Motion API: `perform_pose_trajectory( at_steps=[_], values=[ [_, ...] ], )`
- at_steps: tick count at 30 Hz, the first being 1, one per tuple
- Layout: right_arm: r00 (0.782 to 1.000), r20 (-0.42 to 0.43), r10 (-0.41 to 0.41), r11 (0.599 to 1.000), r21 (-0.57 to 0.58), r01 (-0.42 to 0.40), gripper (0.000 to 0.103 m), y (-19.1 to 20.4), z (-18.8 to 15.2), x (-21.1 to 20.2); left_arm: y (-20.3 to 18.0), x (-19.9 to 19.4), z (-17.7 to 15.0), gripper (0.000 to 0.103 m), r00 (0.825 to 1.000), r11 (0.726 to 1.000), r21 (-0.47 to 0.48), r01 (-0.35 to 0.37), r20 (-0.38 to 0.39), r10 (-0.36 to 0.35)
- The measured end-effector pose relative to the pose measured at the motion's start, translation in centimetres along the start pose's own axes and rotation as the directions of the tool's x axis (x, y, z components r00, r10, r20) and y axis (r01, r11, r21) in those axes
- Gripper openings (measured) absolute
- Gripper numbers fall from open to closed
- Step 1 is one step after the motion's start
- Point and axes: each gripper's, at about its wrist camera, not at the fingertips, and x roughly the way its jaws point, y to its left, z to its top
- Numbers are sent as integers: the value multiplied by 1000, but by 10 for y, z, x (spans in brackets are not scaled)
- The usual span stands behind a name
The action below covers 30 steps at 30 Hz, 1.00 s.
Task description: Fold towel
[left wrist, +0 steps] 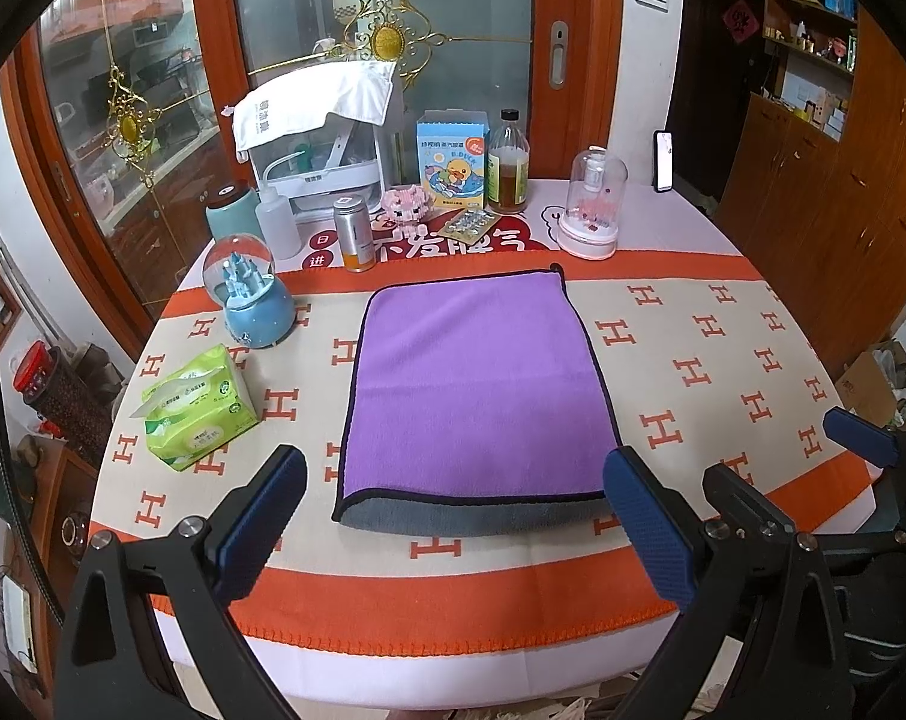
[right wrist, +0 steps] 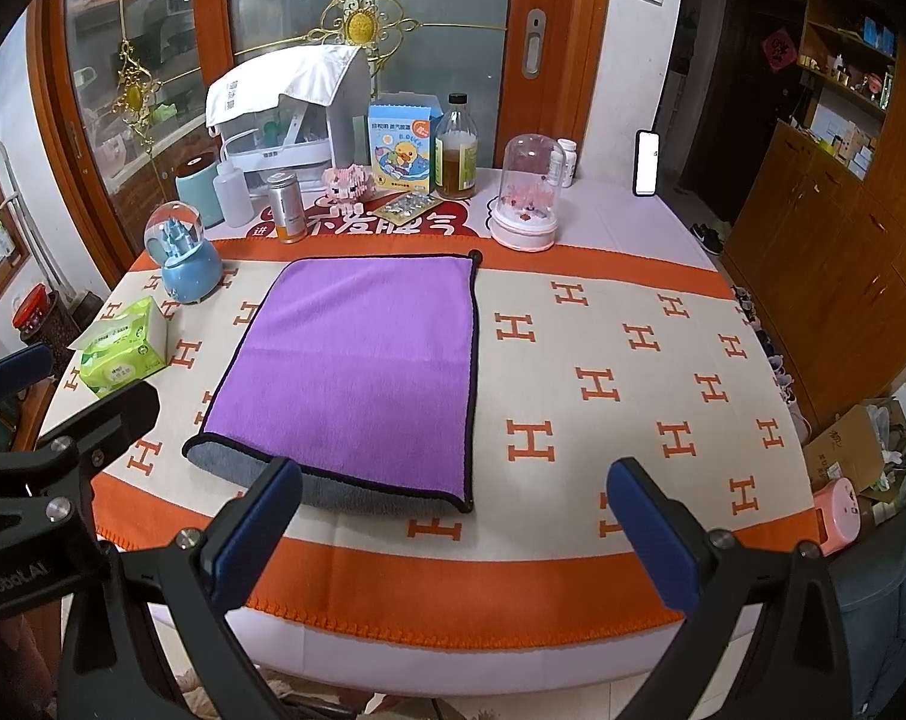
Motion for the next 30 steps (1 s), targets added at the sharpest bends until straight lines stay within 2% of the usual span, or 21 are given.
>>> perform_pose_trajectory(
  at_steps=[30],
  values=[
    [997,69,-25,998,51,21,102,-14,0,-18,16,-11,-9,99,1000,999,-28,-25,11,26]
  ],
)
